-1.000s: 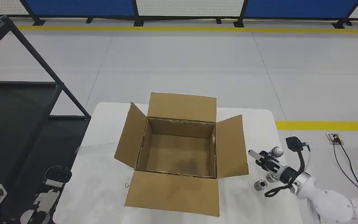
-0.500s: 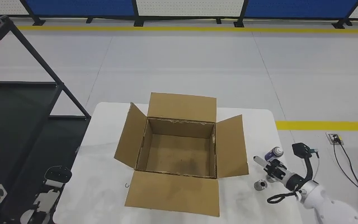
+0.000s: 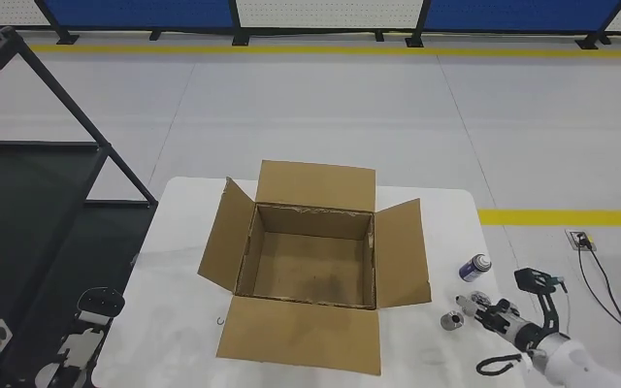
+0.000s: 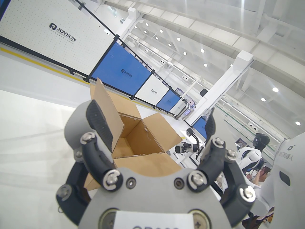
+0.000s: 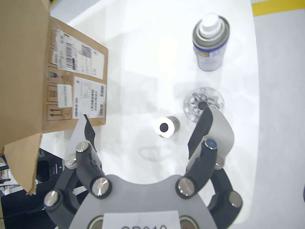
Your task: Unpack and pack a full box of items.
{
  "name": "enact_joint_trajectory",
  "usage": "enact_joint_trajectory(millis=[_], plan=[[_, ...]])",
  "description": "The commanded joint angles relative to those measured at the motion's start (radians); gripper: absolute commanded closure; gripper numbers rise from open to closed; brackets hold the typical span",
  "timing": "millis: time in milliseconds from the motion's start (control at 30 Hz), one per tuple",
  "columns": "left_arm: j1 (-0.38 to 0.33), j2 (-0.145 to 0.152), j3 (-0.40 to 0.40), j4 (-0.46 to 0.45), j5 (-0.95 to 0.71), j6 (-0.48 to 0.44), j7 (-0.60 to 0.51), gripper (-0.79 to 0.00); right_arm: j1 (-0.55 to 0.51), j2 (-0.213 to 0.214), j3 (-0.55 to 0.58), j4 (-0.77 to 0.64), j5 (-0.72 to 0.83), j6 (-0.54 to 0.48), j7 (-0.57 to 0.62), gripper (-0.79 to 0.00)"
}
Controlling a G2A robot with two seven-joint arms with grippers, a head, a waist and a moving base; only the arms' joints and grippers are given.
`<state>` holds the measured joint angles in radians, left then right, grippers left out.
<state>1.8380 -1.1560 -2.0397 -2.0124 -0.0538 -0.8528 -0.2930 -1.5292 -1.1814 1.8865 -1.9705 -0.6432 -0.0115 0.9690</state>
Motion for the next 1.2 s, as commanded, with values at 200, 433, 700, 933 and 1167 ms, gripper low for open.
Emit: enact_joint_trajectory(millis=[200,433,700,933,1167], plan=[[0.000,0.000,0.000,0.000,0.000,0.000,0.000,-0.785,0.012,0.011,-0.102,0.030,-0.193,0.068,0.085,-0.785],[0.000,0.000,0.000,0.000,0.000,0.000,0.000,-0.785,0.080,0.012,-0.196,0.081,-0.270,0.118,0.084,-0.751],[0.000,0.000,0.000,0.000,0.000,0.000,0.000,-0.785,0.130,0.014,-0.254,0.111,-0.320,0.153,0.089,-0.600],[0.000,0.000,0.000,0.000,0.000,0.000,0.000,-0.785,0.158,0.015,-0.285,0.135,-0.359,0.193,0.098,-0.557],[0.000,0.000,0.000,0.000,0.000,0.000,0.000,-0.785,0.181,0.013,-0.320,0.159,-0.371,0.213,0.098,-0.425]])
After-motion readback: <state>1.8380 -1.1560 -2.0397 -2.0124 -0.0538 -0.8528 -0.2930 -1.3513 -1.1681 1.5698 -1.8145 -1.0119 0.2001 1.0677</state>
